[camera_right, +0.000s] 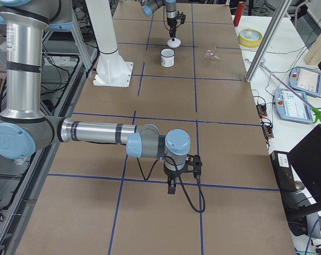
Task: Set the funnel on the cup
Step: 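Lift the lid off and set it on the table beside the mug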
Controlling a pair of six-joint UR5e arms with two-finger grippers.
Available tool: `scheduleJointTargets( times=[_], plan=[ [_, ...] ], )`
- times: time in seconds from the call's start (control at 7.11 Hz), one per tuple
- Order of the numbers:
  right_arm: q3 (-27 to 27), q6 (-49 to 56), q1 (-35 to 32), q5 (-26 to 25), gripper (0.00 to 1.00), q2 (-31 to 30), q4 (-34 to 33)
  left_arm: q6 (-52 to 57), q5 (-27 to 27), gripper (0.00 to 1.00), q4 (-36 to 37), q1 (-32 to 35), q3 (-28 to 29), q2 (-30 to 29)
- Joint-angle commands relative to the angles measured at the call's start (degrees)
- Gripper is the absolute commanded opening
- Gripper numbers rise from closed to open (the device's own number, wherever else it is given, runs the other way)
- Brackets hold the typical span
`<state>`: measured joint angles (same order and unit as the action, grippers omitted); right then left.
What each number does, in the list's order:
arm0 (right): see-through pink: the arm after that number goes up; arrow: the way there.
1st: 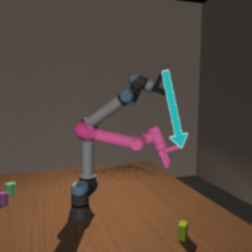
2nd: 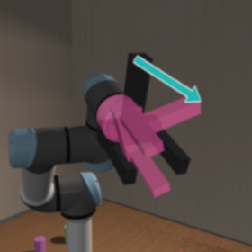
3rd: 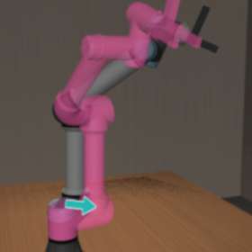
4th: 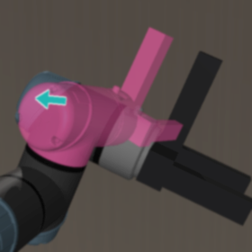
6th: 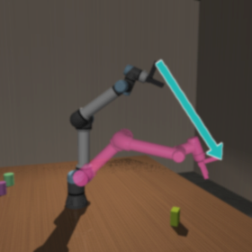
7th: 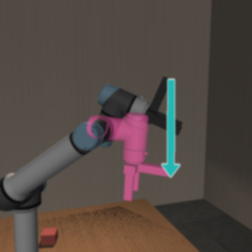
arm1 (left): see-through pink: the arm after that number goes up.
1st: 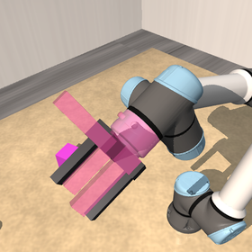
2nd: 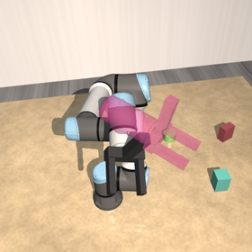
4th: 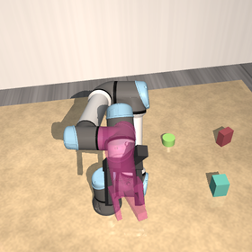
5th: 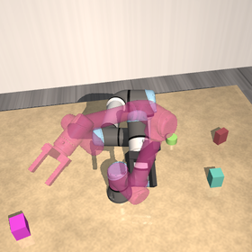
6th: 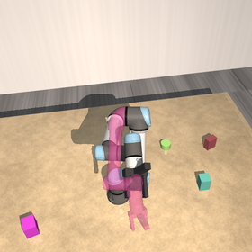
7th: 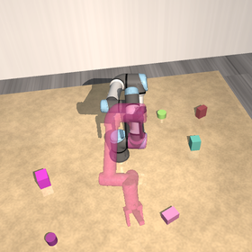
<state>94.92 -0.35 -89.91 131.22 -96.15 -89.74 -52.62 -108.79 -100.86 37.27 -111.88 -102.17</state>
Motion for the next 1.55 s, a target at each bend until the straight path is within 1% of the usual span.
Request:
scheduleJointTargets(
  times=[0.0, 0.28, 0.42, 0.56, 0.7, 0.84, 0.98, 1.12, 1.27, 1.41],
  plan=[
    [0.0, 0.0, 0.0, 0.0, 1.00, 0.0, 0.0, 0.2, 0.0, 0.00, -5.8, -2.2, 3.9, 2.4],
    [0.0, 0.0, 0.0, 0.0, 1.00, 0.0, 0.0, 0.2, 0.0, 0.01, -5.8, -2.8, 4.2, 2.3],
    [0.0, 0.0, 0.0, 0.0, 1.00, 0.0, 0.0, 0.2, 0.0, 0.30, -5.8, -2.8, 4.1, 2.3],
    [0.0, 0.0, 0.0, 0.0, 1.00, 0.0, 0.0, -0.5, 0.0, 0.99, -5.8, -2.8, 3.8, 2.4],
    [0.0, 0.0, 0.0, 0.0, 1.00, 0.0, 0.0, -0.8, 0.1, 1.00, -5.8, -2.6, 2.8, 2.3],
    [0.0, 0.0, 0.0, 0.0, 1.00, 0.0, 0.0, -2.5, 0.5, 1.00, -5.8, -1.9, -0.3, 2.2],
    [0.0, 0.0, 0.0, 0.0, 1.00, 0.0, 0.0, -13.1, 1.0, 1.00, -6.0, -0.1, -2.3, 1.2],
    [0.0, 0.0, 0.0, 0.0, 1.00, 0.0, 0.0, -23.3, 5.6, 1.00, -7.5, 0.9, -1.8, -3.3],
    [-0.1, 0.0, 0.0, 0.0, 1.00, 0.0, 0.0, -36.3, 11.7, 1.00, -10.4, 0.6, -1.5, -5.5],
    [0.0, 0.0, 0.0, 0.0, 1.00, 0.0, 0.0, -47.7, 16.0, 1.00, -17.0, 0.5, 1.1, -7.5]
  ],
)
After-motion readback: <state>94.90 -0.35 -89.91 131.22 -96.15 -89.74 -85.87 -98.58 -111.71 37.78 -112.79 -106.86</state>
